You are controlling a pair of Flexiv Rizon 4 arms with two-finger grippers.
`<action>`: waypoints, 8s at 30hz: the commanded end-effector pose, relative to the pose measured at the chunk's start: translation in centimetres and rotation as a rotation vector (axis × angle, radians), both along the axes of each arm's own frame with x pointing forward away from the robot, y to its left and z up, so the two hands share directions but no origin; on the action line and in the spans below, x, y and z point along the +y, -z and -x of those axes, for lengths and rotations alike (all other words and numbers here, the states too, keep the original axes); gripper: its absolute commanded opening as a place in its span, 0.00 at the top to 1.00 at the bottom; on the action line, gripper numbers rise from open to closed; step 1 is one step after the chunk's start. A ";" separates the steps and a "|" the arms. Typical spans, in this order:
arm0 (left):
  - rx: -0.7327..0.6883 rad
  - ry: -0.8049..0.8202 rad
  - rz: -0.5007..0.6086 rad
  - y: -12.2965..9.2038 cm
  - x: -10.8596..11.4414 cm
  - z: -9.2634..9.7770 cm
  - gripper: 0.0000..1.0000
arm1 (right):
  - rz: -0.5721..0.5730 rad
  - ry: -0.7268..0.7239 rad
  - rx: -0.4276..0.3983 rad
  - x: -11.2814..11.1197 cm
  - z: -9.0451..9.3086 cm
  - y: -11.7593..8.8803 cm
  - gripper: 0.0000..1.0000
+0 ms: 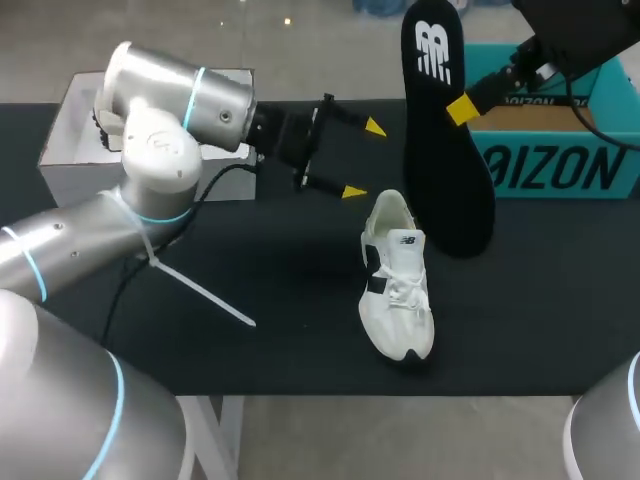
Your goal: Take the shoe out of the shoebox, open the shoe tongue, remove and reinsert the insole, then place the shoe into the shoebox
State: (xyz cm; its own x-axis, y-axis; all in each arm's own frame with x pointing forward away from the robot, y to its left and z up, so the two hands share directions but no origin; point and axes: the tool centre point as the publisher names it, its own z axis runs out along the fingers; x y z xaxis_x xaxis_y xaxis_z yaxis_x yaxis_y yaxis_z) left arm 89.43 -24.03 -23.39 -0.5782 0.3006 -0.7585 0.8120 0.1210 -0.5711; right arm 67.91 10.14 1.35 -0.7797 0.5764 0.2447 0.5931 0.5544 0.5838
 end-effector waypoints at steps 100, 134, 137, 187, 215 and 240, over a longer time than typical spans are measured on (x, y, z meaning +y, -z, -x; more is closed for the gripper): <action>-0.641 0.226 0.524 -6.6 -1.7 6.9 0.00 | -0.314 0.089 0.443 -3.3 -9.4 14.9 1.00; -0.721 0.210 0.459 -6.0 -2.5 5.9 0.03 | -0.278 0.015 0.521 1.6 -16.9 15.6 1.00; -0.729 0.210 0.459 -6.0 -2.6 5.7 1.00 | -0.278 0.013 0.523 1.5 -17.0 15.6 1.00; -0.688 0.193 0.409 -3.7 -2.6 5.3 1.00 | 0.261 0.182 0.109 -5.5 -7.6 6.0 0.00; -0.659 0.150 0.330 -3.1 -2.7 5.4 1.00 | 0.385 0.230 0.001 -6.1 -4.4 3.7 0.00; 0.739 -0.042 0.370 -4.7 -3.6 8.4 1.00 | 0.385 0.230 0.001 -6.1 -4.4 3.7 0.00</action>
